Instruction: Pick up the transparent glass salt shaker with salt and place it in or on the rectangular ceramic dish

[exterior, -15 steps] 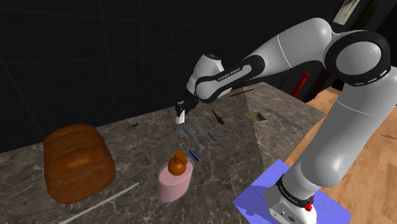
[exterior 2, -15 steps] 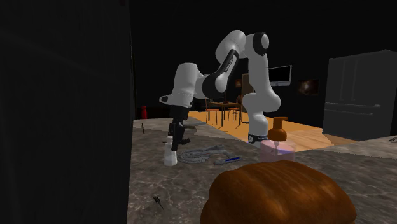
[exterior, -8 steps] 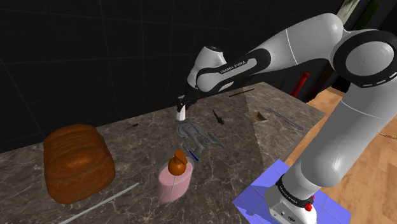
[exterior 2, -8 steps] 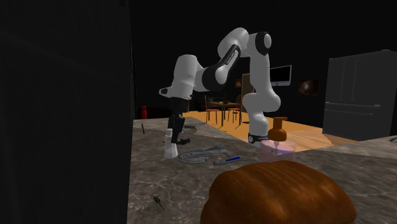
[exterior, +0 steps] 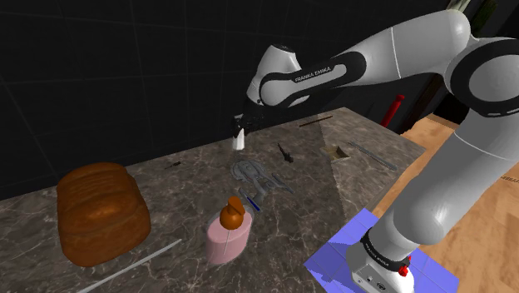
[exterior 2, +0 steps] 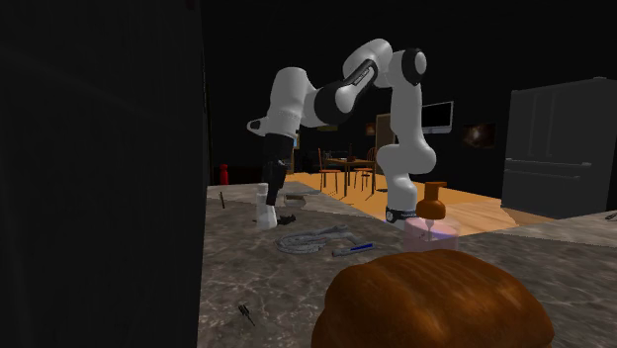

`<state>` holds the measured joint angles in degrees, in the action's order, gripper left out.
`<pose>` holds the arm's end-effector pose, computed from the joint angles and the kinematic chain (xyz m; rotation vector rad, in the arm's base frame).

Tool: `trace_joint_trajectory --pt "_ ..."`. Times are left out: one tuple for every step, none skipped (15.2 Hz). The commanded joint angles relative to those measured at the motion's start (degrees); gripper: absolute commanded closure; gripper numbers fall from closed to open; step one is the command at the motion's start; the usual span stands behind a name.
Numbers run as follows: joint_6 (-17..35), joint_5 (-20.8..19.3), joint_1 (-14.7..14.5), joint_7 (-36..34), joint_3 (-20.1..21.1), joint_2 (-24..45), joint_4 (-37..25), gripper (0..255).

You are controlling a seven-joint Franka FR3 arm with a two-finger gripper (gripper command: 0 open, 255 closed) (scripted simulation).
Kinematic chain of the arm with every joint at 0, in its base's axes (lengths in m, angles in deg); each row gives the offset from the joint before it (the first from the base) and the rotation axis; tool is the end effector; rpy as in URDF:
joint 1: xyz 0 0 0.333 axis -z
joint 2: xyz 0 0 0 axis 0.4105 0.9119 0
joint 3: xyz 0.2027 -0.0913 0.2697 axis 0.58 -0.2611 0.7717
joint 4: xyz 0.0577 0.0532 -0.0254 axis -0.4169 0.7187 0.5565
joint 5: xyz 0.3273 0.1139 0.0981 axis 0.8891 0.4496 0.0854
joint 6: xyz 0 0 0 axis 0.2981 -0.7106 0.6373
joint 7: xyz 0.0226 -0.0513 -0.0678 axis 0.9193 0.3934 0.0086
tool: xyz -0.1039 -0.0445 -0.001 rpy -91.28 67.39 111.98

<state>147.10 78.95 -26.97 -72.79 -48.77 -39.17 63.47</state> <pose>0.5127 0.1374 0.4560 -2.9947 -0.0196 -0.3682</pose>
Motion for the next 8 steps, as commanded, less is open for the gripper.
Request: trace_joint_trajectory --pt "-1.5 0.1 0.1 0.0 -0.1 -0.6 -0.9 255" --pt "-2.2 0.1 0.1 0.0 -0.1 -0.9 -1.3 255" --pt "-3.0 0.2 0.1 0.0 -0.1 -1.3 -1.7 255" --pt "-3.8 0.2 0.1 0.0 -0.1 -1.6 -2.1 255" --pt "-4.5 0.2 0.1 0.0 -0.1 -2.0 -2.6 255" --pt "-5.3 0.3 0.1 0.0 -0.1 -2.3 -3.0 255" --pt "-6.0 0.3 0.1 0.0 -0.2 -2.6 -3.5 255" --pt "-6.8 0.3 0.2 0.0 -0.2 -2.9 -3.9 255"
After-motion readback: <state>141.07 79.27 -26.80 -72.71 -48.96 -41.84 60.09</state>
